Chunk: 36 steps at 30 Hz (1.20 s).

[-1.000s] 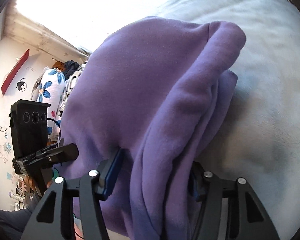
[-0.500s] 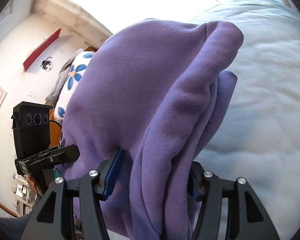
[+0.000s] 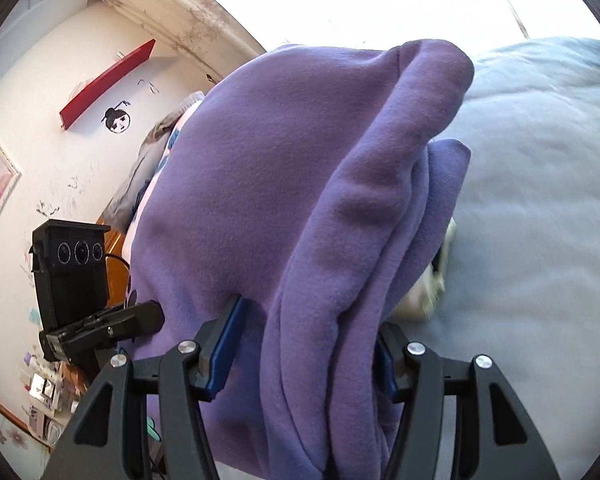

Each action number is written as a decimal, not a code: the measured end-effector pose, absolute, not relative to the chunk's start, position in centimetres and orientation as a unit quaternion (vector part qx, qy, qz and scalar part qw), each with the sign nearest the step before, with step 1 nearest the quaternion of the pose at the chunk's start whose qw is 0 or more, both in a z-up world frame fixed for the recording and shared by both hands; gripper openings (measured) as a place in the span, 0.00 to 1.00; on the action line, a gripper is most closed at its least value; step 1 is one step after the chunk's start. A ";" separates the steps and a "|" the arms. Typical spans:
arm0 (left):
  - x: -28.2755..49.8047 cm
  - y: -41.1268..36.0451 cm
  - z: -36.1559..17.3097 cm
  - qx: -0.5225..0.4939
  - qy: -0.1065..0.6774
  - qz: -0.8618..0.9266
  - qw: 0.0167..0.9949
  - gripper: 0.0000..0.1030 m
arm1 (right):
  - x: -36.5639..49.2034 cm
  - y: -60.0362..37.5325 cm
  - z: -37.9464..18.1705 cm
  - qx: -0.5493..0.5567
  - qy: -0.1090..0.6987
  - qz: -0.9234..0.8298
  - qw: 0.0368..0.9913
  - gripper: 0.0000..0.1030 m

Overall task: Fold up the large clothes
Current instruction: 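Grasp the folded purple hoodie with both tools and lift it, then carry the hoodie with both tools and lower it onto the clothes stack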

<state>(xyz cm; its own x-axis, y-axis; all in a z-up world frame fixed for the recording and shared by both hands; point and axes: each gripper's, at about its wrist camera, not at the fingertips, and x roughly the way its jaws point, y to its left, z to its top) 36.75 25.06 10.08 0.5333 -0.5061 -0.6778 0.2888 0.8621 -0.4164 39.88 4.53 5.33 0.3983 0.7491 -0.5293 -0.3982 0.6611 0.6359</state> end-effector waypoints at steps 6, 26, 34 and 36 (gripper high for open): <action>45.7 29.7 10.4 -0.121 0.415 -0.219 0.875 0.93 | 48.6 8.7 4.8 0.222 0.402 0.354 0.815 0.56; 55.1 36.3 1.4 -0.089 0.445 -0.137 0.881 1.00 | 54.4 12.0 -4.1 0.163 0.467 0.302 0.815 0.61; 52.1 33.2 6.8 0.030 0.369 -0.043 0.928 0.71 | 50.5 12.4 2.8 0.065 0.376 0.227 0.896 0.59; 52.2 32.5 7.2 0.030 0.369 -0.044 0.928 0.43 | 50.9 13.4 3.8 0.067 0.359 0.222 0.904 0.50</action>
